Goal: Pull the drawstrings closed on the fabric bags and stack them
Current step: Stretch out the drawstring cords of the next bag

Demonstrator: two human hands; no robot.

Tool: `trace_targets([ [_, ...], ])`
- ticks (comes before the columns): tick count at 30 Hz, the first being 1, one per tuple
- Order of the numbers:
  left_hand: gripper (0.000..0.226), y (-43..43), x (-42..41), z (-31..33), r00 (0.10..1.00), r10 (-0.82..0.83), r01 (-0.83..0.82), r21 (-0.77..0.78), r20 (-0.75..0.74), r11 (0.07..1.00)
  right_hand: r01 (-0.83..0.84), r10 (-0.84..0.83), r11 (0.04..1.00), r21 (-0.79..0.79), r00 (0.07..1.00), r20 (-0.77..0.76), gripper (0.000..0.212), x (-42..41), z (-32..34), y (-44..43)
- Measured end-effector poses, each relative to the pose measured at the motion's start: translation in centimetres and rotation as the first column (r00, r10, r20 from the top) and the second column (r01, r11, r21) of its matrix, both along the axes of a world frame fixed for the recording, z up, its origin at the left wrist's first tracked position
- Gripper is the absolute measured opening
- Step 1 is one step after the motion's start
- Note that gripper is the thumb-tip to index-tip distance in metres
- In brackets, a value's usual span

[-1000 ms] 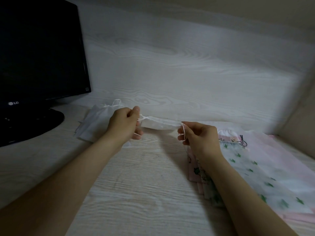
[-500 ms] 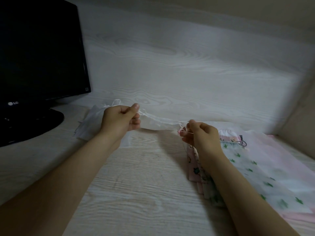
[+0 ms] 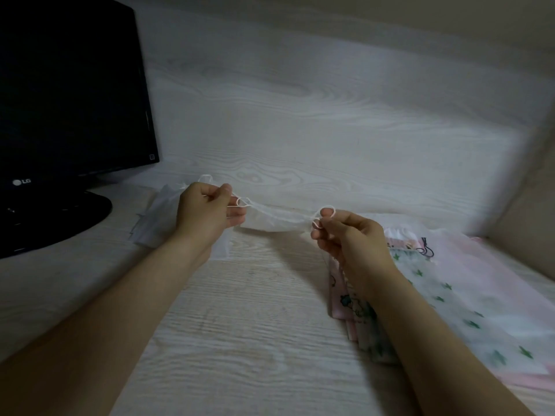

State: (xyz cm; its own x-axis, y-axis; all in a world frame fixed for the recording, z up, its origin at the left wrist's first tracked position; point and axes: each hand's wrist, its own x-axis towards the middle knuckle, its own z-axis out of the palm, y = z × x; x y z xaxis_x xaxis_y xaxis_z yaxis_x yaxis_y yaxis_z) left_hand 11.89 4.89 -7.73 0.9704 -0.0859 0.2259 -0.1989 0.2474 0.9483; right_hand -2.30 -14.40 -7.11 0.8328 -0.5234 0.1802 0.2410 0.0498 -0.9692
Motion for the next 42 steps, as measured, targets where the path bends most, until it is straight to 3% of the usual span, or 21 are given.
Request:
trace_targets([
  [3,0.029,0.0,0.6,-0.2,0.998,0.056,-0.056,-0.005,-0.009,0.998,0.086,-0.085,0.988,-0.131,0.996,0.016,0.016,0.0,-0.1,0.1],
  [5,0.036,0.0,1.0,-0.2,0.996,0.085,-0.086,-0.032,-0.036,0.996,0.154,-0.151,0.980,-0.125,0.988,0.033,0.017,0.1,-0.2,-0.1],
  [11,0.039,0.1,0.9,0.5,0.991,0.030,-0.069,-0.303,-0.132,0.951,0.369,-0.400,0.899,0.236,0.911,0.102,0.028,0.8,-0.3,-1.5],
  [15,0.046,0.1,0.6,0.3,0.977,-0.082,0.001,-0.383,-0.196,0.924,0.252,-0.379,0.834,0.491,0.908,0.178,0.032,0.7,0.2,-1.0],
  [18,0.041,0.0,1.1,0.3,0.959,-0.107,-0.006,-0.396,-0.261,0.918,0.111,-0.261,0.840,0.531,0.941,0.215,0.030,0.4,0.5,-0.9],
  [20,0.026,-0.2,1.1,0.4,0.958,-0.098,0.001,-0.339,-0.270,0.941,0.118,-0.206,0.900,0.420,0.964,0.170,0.025,0.2,0.6,-0.7],
  [22,0.018,-0.6,0.8,0.6,0.965,-0.145,0.072,-0.309,-0.220,0.948,0.175,-0.194,0.971,0.165,0.975,0.106,0.019,0.3,0.4,-0.3],
  [25,0.020,-0.8,0.0,0.7,0.962,-0.218,0.156,-0.320,-0.166,0.934,0.217,-0.201,0.947,-0.237,0.976,0.089,0.012,0.3,-0.1,0.4],
  [27,0.020,-0.7,-0.4,0.7,0.959,-0.241,0.187,-0.306,-0.148,0.934,0.237,-0.214,0.842,-0.484,0.971,0.104,0.022,0.4,-0.6,0.4],
  [30,0.019,-0.6,-0.4,0.4,0.974,-0.197,0.168,-0.225,-0.112,0.960,0.198,-0.265,0.558,-0.806,0.963,0.053,0.031,0.7,-1.3,0.3],
  [35,0.018,-0.9,0.1,-0.3,0.994,0.022,-0.028,0.058,0.104,0.998,0.096,-0.268,0.291,-0.952,0.963,0.015,0.025,1.7,-2.7,-0.3],
  [39,0.017,-0.3,0.2,-0.6,0.925,0.091,-0.199,0.268,0.369,0.943,0.235,-0.371,0.230,-0.944,0.918,0.138,0.018,1.7,-2.0,-0.8],
  [42,0.013,0.0,-0.4,-1.0,0.817,0.004,-0.291,0.406,0.576,0.866,0.233,-0.453,0.189,-0.954,0.883,0.126,0.018,1.5,-2.0,-0.7],
])
